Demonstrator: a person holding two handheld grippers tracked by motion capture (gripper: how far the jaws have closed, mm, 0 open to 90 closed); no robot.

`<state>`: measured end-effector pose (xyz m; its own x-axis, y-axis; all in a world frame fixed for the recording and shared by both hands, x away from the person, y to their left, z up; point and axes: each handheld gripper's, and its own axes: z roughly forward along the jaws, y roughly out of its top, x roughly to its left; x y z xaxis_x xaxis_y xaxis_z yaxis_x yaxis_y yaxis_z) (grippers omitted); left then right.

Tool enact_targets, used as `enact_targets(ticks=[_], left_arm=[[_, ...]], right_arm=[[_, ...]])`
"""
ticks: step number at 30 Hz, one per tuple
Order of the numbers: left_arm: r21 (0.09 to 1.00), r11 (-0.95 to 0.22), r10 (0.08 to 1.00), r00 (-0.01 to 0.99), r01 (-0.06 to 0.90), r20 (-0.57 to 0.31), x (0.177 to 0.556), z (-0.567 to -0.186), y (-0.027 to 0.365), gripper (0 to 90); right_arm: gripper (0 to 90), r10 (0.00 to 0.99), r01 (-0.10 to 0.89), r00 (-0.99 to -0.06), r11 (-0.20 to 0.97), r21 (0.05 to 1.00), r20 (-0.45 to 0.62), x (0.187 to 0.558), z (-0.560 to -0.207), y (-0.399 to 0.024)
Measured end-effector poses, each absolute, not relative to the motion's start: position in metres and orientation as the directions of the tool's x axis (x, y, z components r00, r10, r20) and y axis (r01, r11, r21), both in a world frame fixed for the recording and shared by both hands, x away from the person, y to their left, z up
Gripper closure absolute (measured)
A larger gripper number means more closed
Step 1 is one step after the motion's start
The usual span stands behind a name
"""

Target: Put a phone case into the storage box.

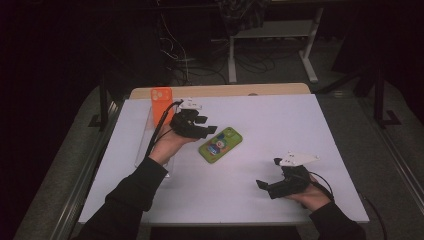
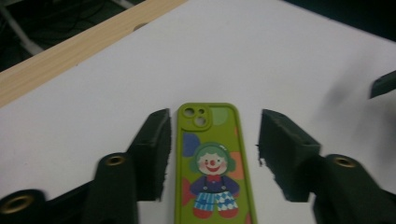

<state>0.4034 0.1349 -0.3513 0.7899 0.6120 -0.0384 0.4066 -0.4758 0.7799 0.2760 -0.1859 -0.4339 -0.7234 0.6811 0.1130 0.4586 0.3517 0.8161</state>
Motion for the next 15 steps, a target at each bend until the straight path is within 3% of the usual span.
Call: enact_targets(ticks=[5, 15], left_arm=[[0.765, -0.453, 0.644, 0.762, 0.457, -0.073, 0.411, -0.364, 0.122, 64.2], [0.736, -0.434, 0.707, 0.703, 0.520, -0.080, 0.426, -0.391, 0.110, 89.6]], right_arm=[[0.0, 0.679, 0.457, -0.725, 0.351, 0.817, 0.114, 0.276, -0.434, -0.187], [0.0, 0.675, 0.451, -0.730, 0.356, 0.819, 0.109, 0.276, -0.434, -0.187]])
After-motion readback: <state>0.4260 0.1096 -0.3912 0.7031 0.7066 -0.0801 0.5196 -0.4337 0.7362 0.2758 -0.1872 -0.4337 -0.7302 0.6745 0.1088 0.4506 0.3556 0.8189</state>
